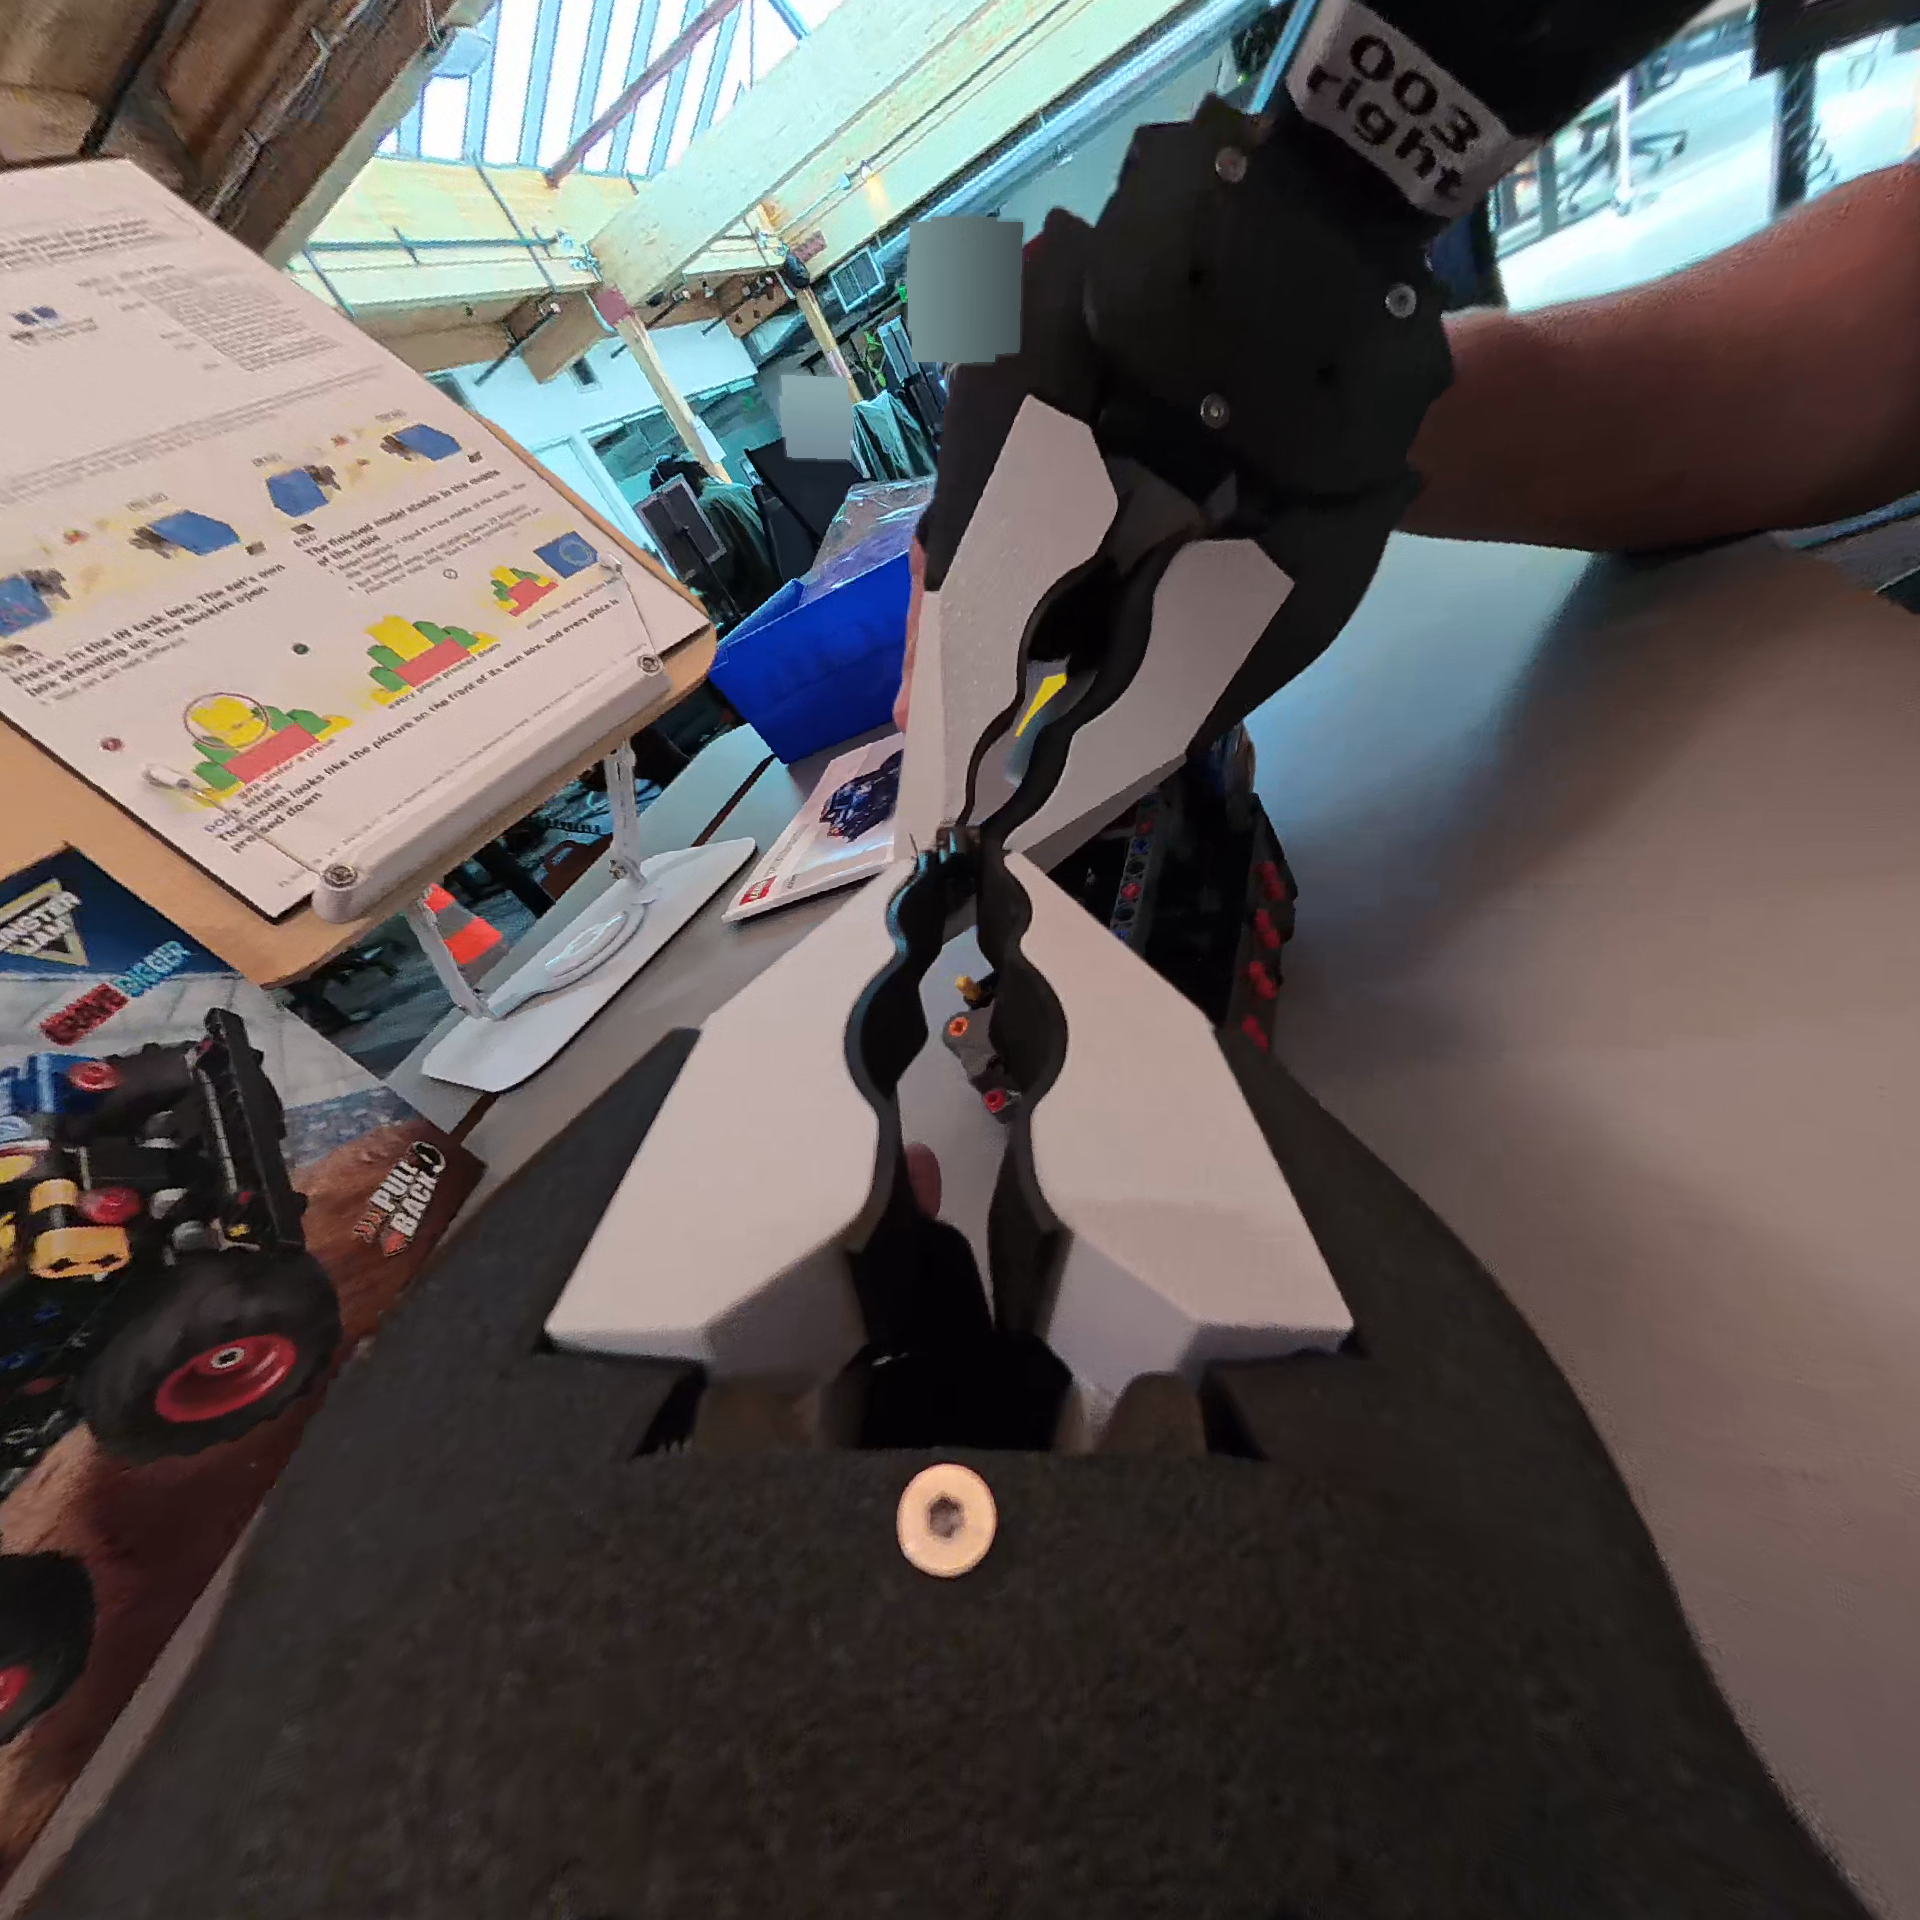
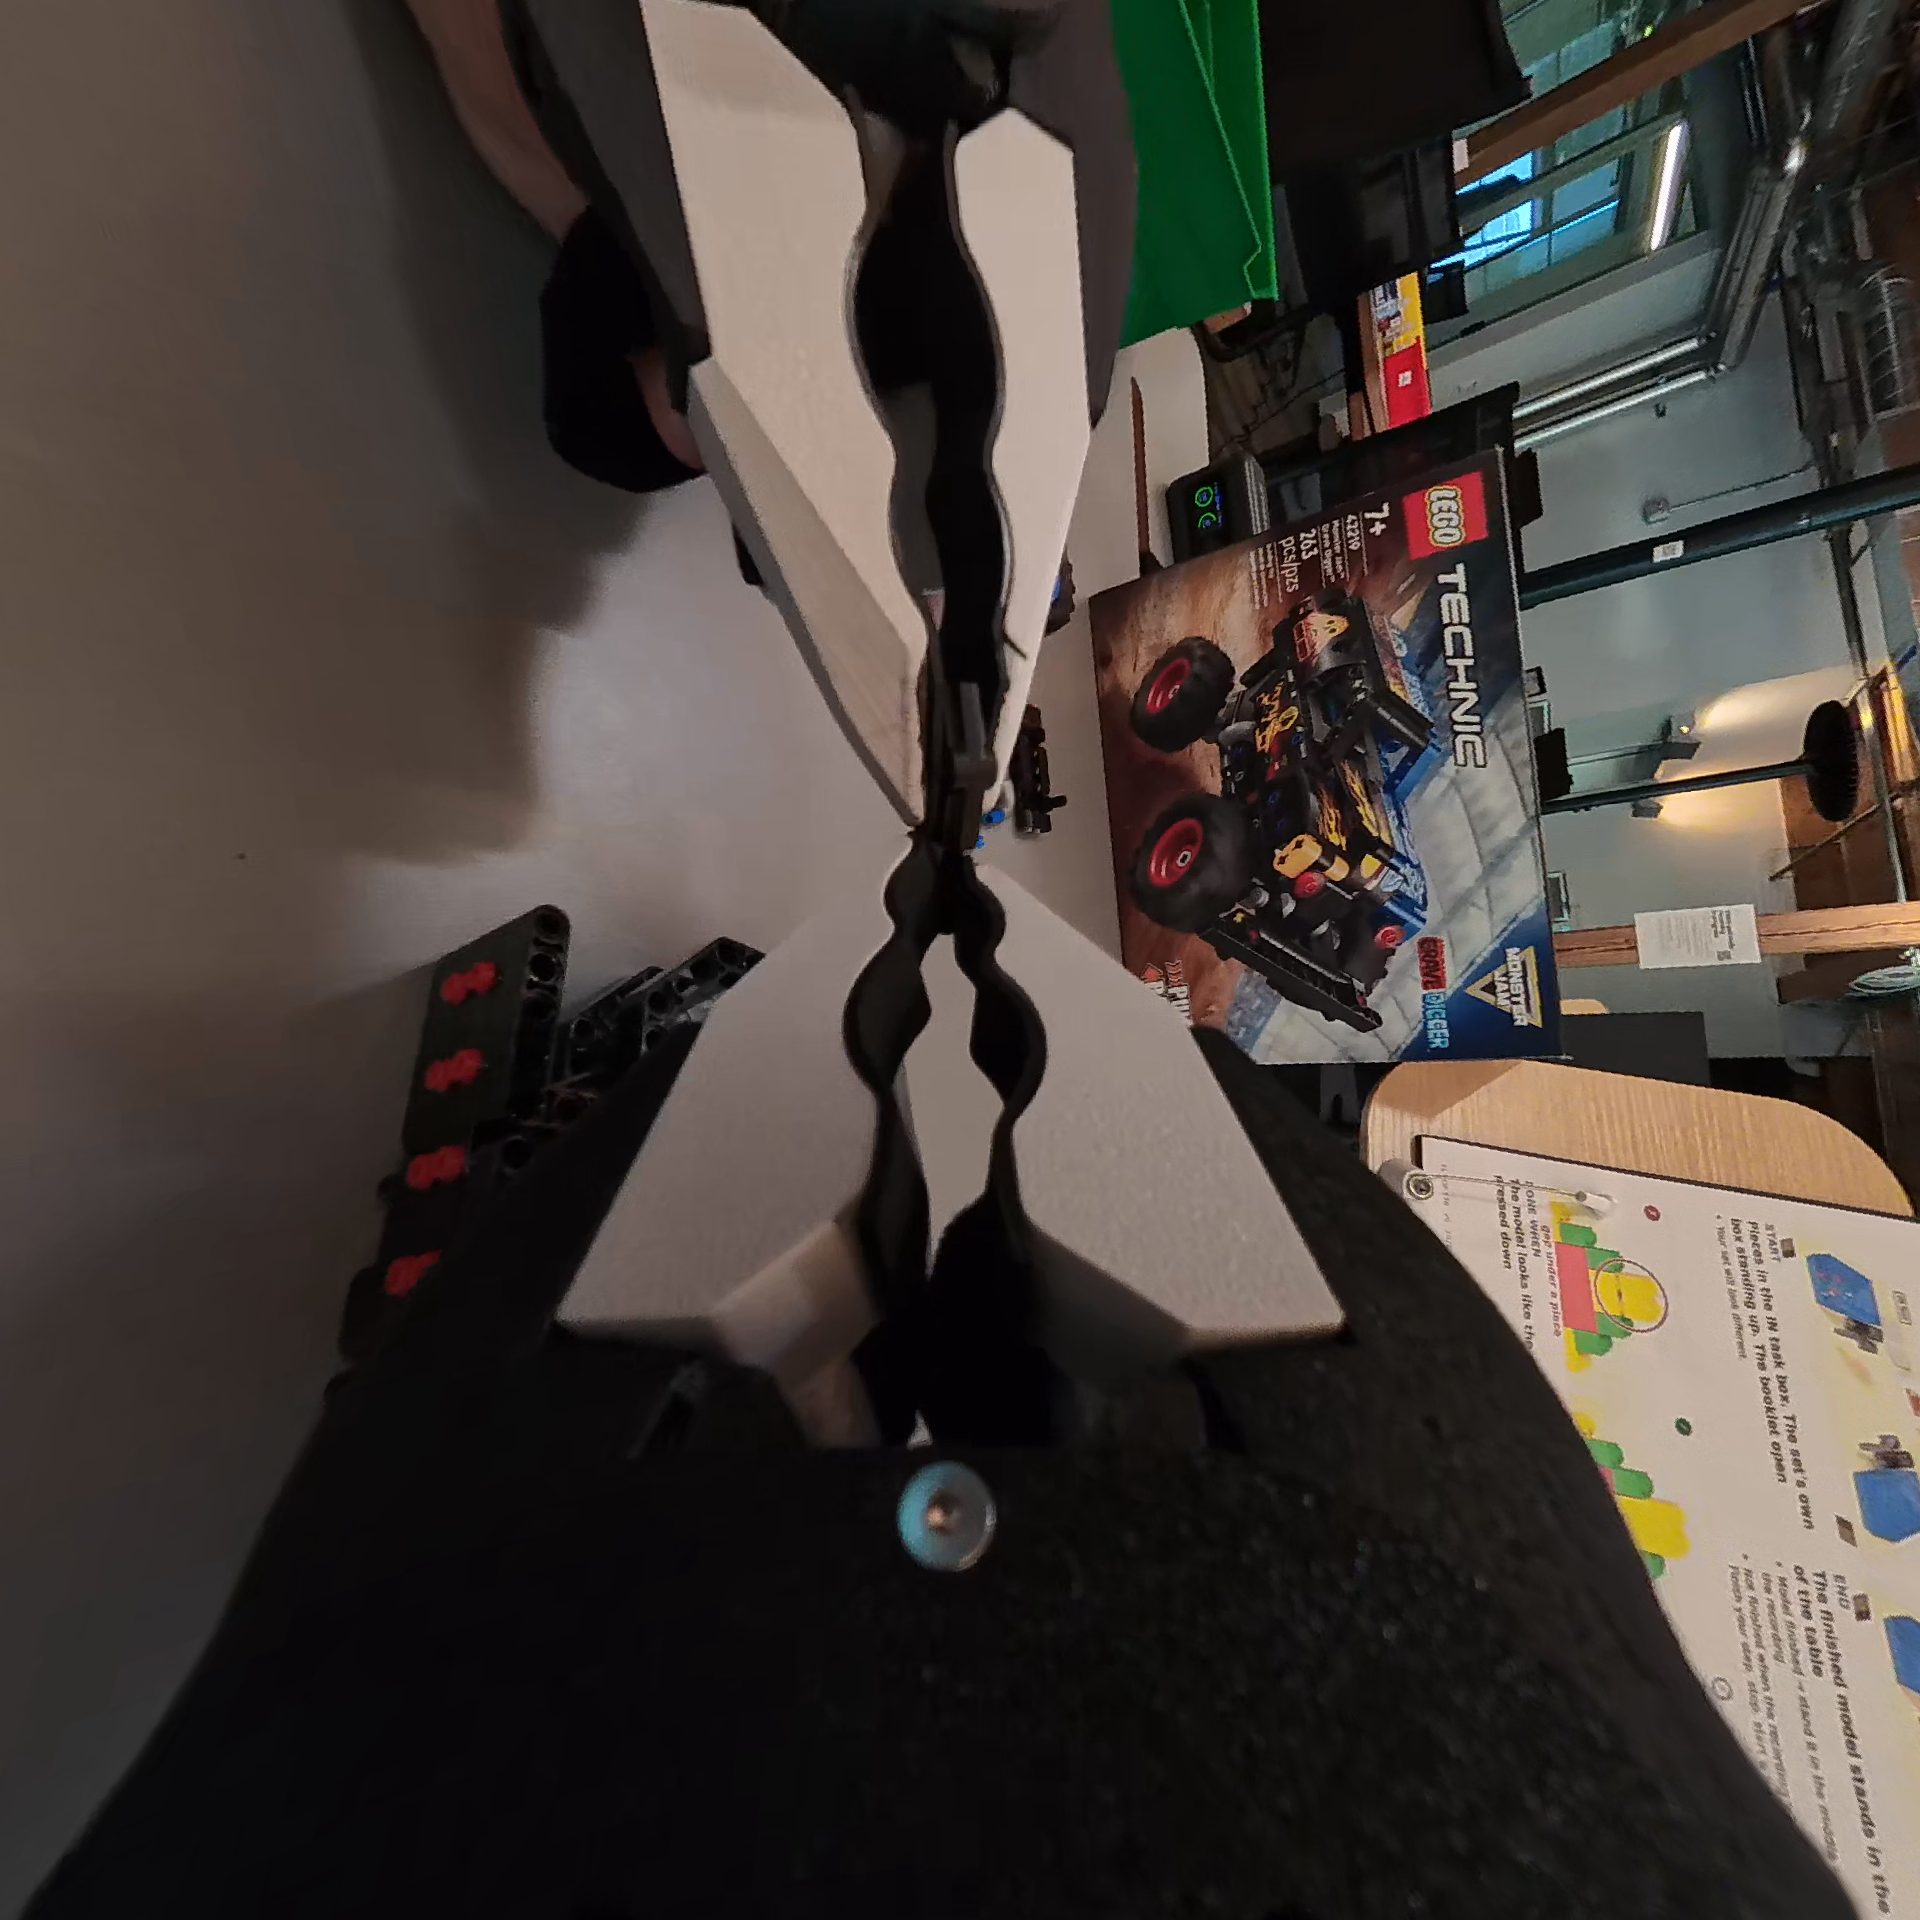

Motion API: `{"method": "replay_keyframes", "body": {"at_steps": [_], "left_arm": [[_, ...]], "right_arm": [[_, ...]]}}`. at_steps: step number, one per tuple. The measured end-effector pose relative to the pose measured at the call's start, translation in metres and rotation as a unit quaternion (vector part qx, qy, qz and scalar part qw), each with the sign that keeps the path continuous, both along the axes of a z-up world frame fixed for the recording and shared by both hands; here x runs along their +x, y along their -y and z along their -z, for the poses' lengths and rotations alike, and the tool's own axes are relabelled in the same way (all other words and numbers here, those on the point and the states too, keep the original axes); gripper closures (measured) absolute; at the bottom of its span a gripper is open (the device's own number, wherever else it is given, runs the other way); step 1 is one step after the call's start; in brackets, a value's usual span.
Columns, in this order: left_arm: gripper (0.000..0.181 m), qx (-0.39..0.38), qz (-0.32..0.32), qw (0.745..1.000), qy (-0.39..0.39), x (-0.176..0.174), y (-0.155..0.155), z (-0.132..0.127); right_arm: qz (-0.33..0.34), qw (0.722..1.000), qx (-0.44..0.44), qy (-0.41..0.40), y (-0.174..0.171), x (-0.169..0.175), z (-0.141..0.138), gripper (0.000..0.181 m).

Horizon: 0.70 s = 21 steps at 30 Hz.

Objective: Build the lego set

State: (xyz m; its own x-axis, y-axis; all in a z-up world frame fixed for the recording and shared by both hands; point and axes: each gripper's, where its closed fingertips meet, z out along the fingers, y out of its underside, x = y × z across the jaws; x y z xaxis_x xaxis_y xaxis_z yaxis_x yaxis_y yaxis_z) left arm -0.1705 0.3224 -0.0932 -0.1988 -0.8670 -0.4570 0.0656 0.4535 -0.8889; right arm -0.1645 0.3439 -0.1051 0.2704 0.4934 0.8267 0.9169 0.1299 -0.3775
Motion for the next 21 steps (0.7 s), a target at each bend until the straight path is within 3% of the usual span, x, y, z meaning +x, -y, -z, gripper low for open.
{"method": "replay_keyframes", "body": {"at_steps": [7,21], "left_arm": [[0.175,0.04,-0.013,0.999,0.009,-0.0004,0.0,0.0007],[0.175,0.03,-0.014,0.999,0.025,-0.0027,0.0021,-0.0065]], "right_arm": [[-0.002,0.999,-0.032,-0.042,-0.0002,-0.0016,0.0043,0.178],[0.006,0.999,-0.018,-0.03,0.0001,-0.0023,-0.0007,0.178]]}}
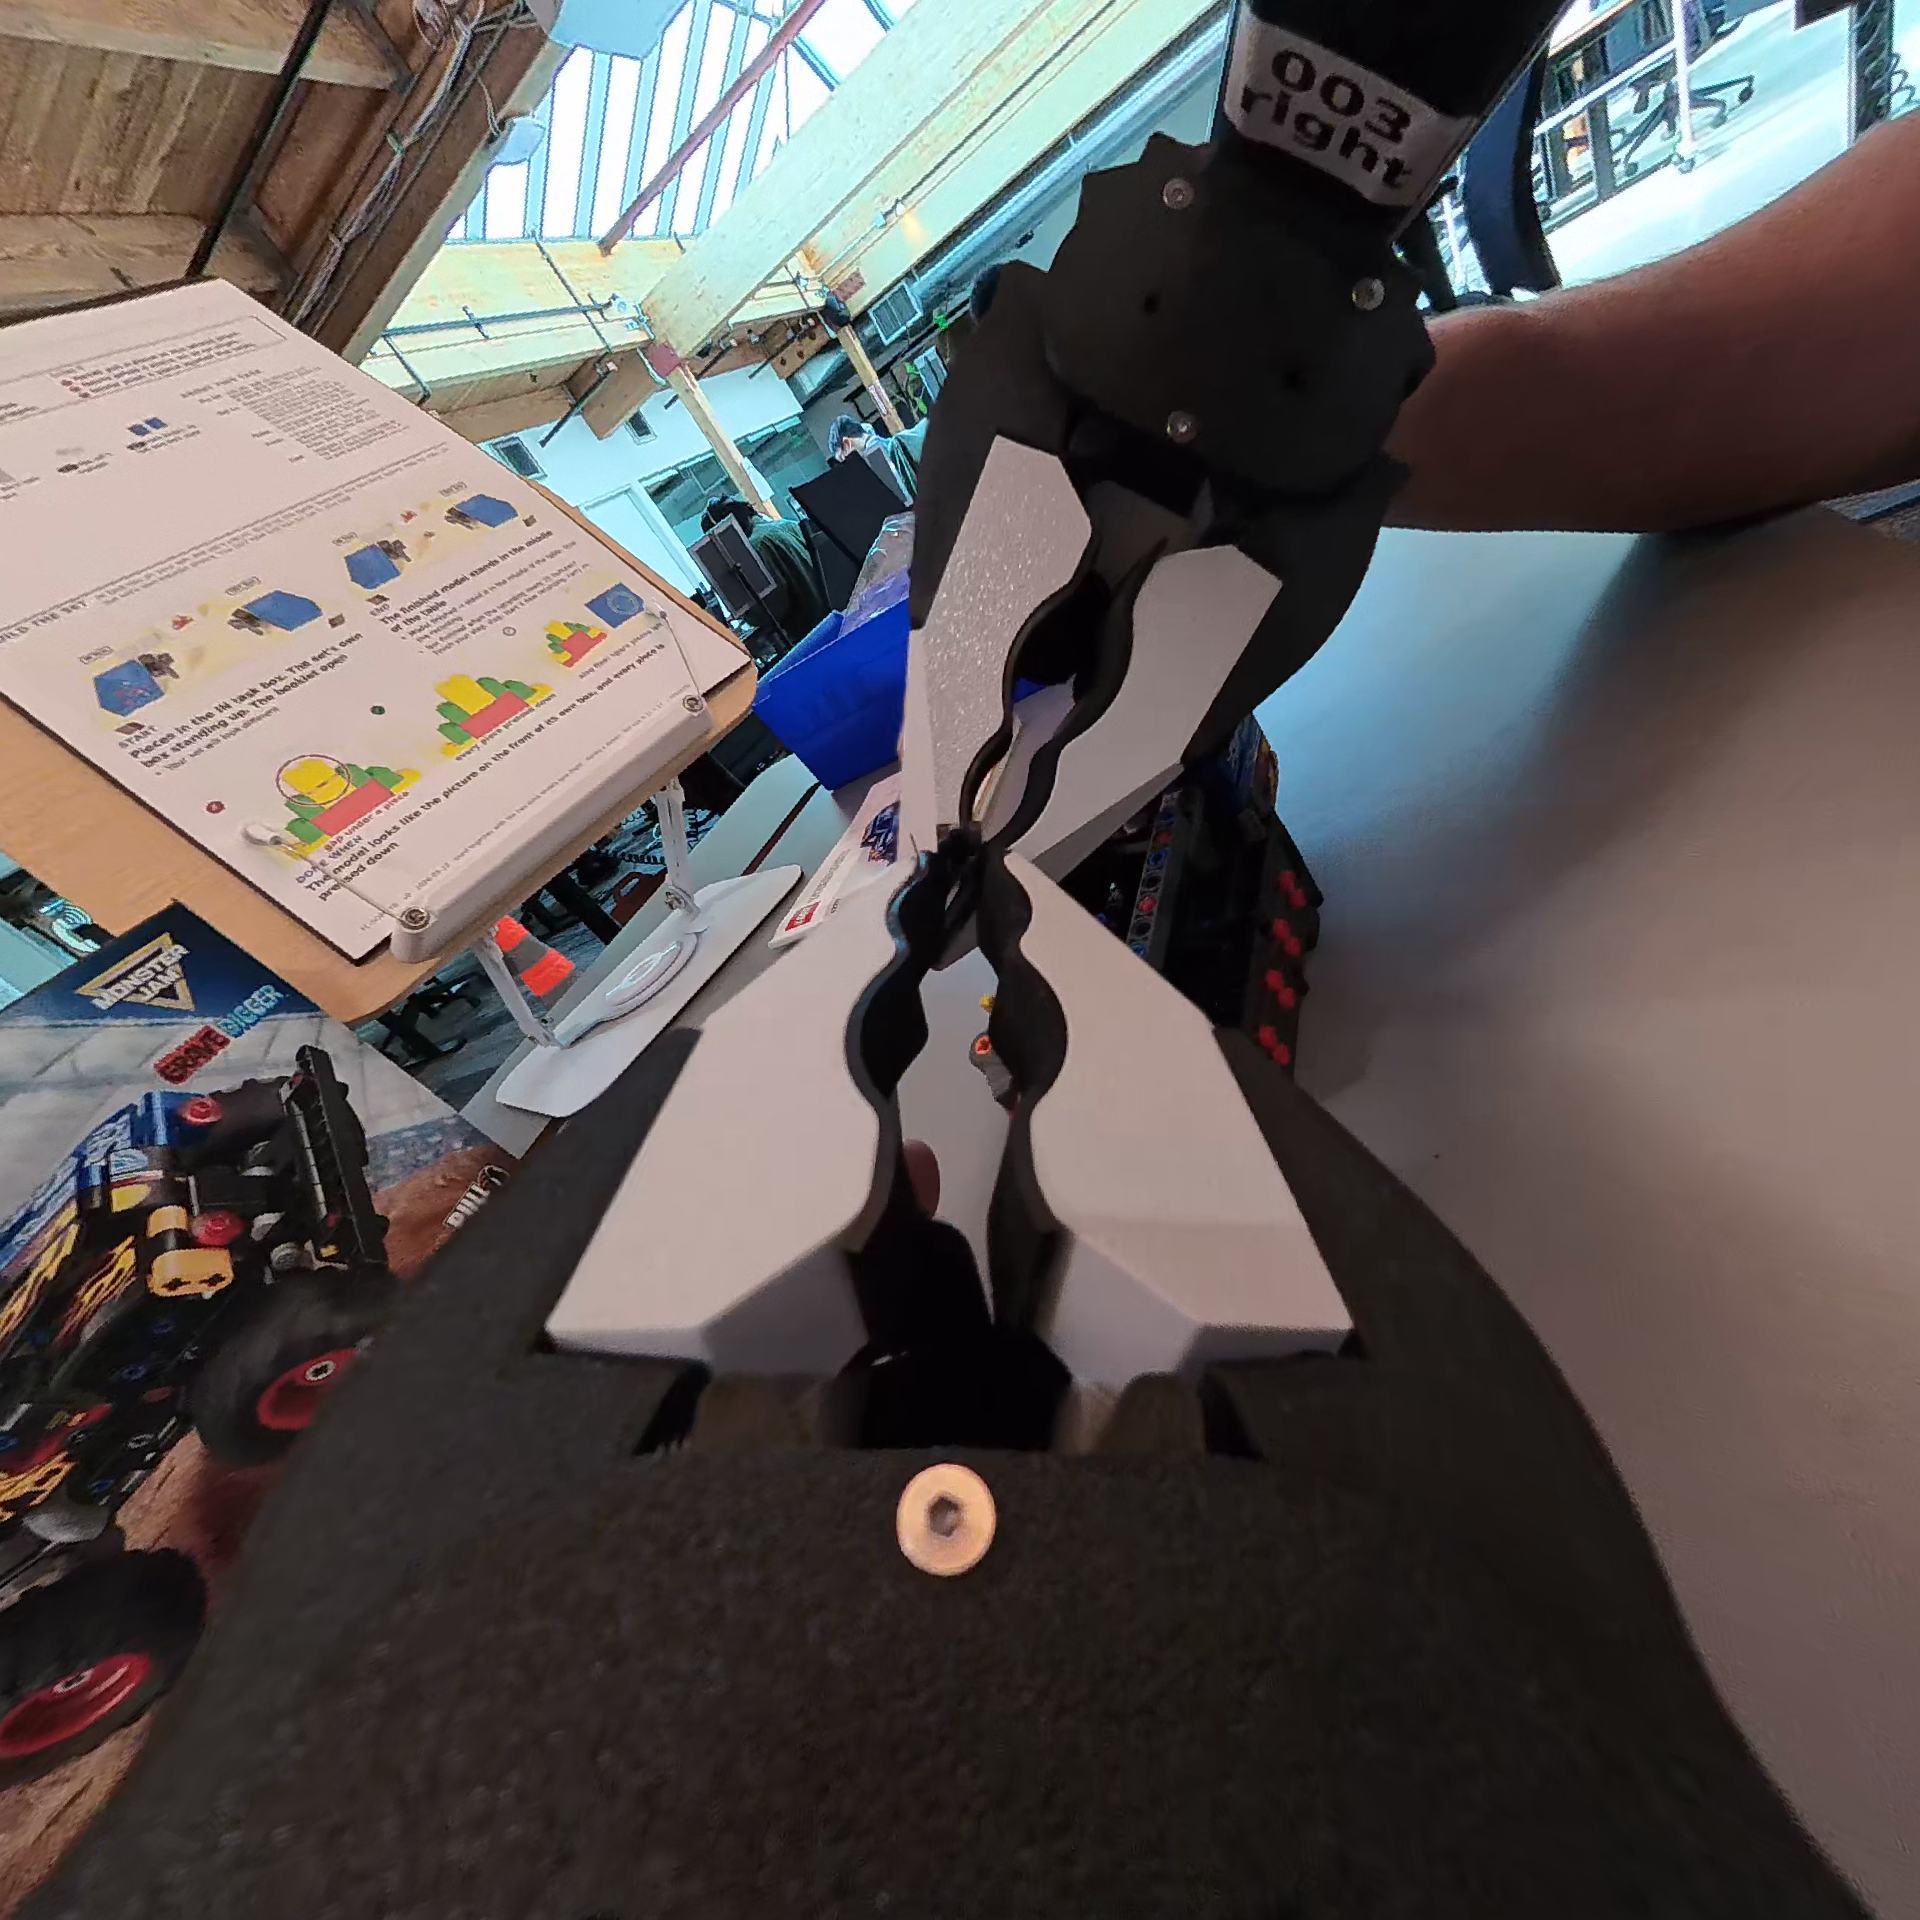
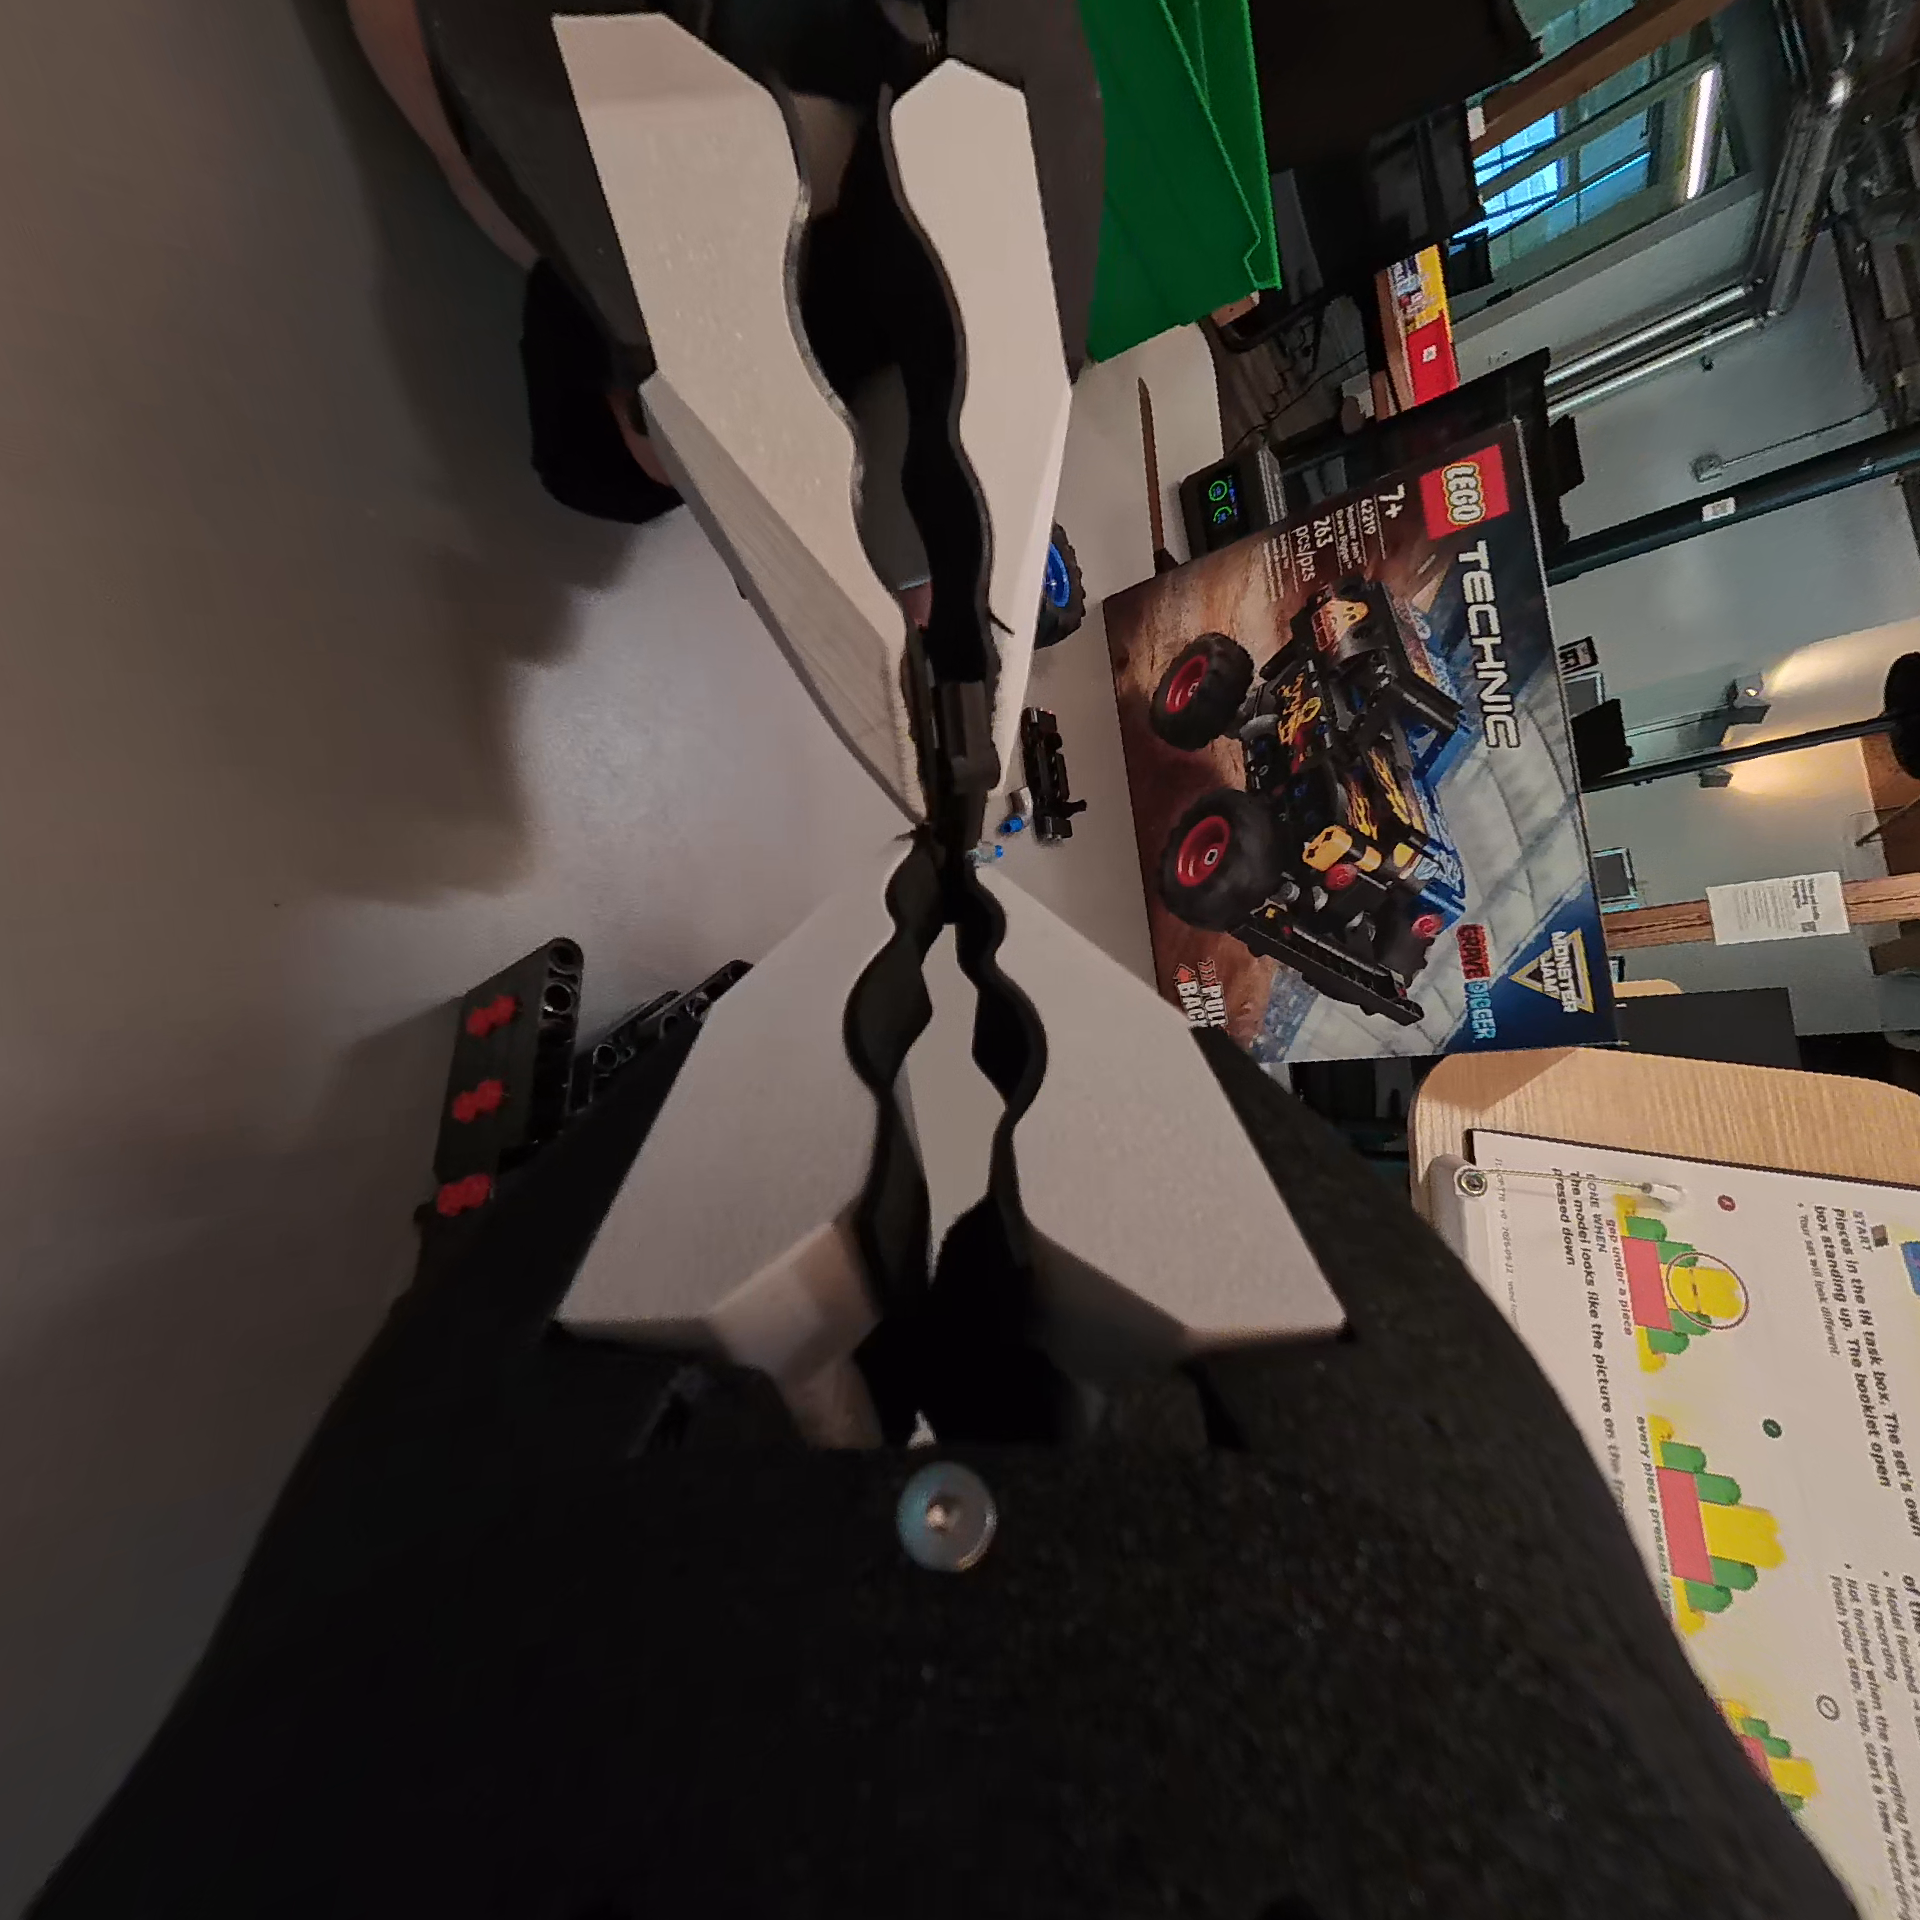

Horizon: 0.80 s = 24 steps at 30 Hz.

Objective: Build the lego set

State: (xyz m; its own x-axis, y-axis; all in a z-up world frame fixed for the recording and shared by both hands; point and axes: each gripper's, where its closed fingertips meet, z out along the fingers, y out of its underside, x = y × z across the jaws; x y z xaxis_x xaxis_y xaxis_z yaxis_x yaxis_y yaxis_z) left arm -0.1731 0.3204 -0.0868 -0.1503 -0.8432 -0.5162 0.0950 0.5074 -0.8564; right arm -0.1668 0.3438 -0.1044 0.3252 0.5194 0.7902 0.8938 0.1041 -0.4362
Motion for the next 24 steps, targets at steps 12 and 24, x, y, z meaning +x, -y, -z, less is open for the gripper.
{"method": "replay_keyframes", "body": {"at_steps": [12,24], "left_arm": [[0.181,-0.044,0.026,0.997,0.061,-0.011,0.007,-0.026],[0.177,-0.068,-0.019,0.997,-0.022,0.005,-0.015,0.005]], "right_arm": [[0.067,0.994,-0.02,0.081,-0.01,0.037,0.019,0.178],[0.089,0.99,0.06,0.096,-0.017,0.044,-0.008,0.178]]}}
